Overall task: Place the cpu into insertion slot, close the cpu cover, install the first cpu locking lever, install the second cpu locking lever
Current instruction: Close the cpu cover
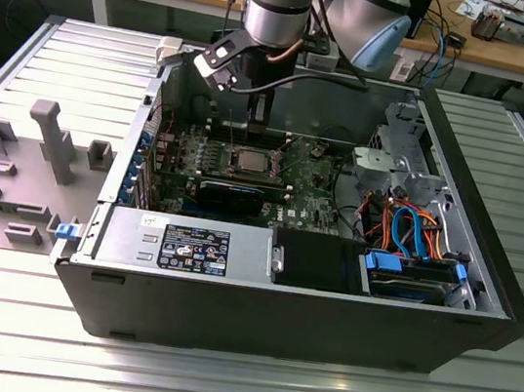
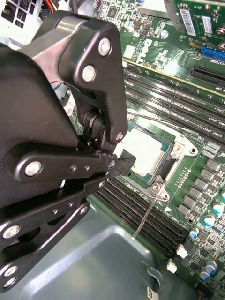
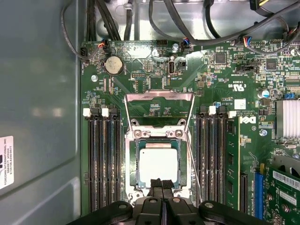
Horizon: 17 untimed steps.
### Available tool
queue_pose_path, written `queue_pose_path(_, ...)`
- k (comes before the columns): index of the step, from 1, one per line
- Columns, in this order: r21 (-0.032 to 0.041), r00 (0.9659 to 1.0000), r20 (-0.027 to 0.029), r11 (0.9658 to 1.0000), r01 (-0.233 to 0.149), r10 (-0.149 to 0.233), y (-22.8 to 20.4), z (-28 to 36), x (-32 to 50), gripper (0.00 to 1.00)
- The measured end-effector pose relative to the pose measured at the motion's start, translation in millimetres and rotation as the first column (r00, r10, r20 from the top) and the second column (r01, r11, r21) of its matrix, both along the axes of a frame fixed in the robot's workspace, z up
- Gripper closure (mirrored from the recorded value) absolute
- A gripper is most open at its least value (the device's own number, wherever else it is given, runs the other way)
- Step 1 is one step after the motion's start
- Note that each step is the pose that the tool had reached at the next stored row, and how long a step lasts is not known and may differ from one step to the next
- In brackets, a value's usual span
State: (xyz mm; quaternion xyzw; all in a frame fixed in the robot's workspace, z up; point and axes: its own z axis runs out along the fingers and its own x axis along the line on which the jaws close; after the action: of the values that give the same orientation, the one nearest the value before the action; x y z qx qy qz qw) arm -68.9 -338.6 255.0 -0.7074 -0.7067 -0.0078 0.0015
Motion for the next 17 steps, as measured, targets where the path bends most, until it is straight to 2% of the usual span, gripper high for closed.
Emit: queue_pose_path(17,0.0001,1.0000,0.0001,1.0000,0.000,0.000,0.0,6.8,0.0,0.89)
